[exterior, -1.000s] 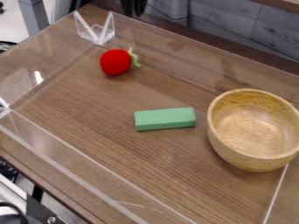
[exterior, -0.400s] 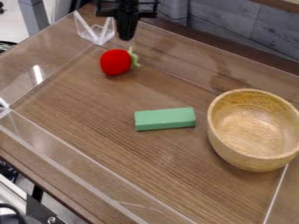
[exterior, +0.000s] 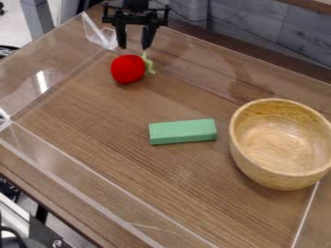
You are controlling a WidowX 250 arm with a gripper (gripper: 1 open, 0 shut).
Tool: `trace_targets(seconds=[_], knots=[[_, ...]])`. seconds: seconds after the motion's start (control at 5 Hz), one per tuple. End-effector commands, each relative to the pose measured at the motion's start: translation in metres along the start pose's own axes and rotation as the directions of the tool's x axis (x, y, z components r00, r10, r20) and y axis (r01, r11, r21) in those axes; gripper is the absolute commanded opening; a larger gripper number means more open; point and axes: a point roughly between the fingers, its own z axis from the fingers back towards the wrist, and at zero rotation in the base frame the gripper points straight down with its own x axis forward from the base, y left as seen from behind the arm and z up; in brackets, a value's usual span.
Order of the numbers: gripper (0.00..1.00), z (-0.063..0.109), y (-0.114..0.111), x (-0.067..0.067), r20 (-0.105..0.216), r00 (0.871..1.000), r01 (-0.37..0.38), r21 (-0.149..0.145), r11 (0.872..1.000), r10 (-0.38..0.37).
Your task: Move the red fruit to the left
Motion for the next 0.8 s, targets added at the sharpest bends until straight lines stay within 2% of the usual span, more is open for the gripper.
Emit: trace_targets(seconds=[0.0, 0.2, 0.4, 0.6], knots=[[1.00, 0.034, 0.013, 0.002, 0.058, 0.996, -0.068, -0.041, 0.997, 0.070], [1.00, 0.047, 0.023, -0.004, 0.053, 0.991, -0.121, -0.056, 0.991, 0.124], [1.00, 0.059, 0.019, -0.011, 0.056, 0.991, -0.120, -0.066, 0.991, 0.123], [1.00, 0.062, 0.015, -0.015, 0.055, 0.991, -0.118, -0.060, 0.991, 0.122]])
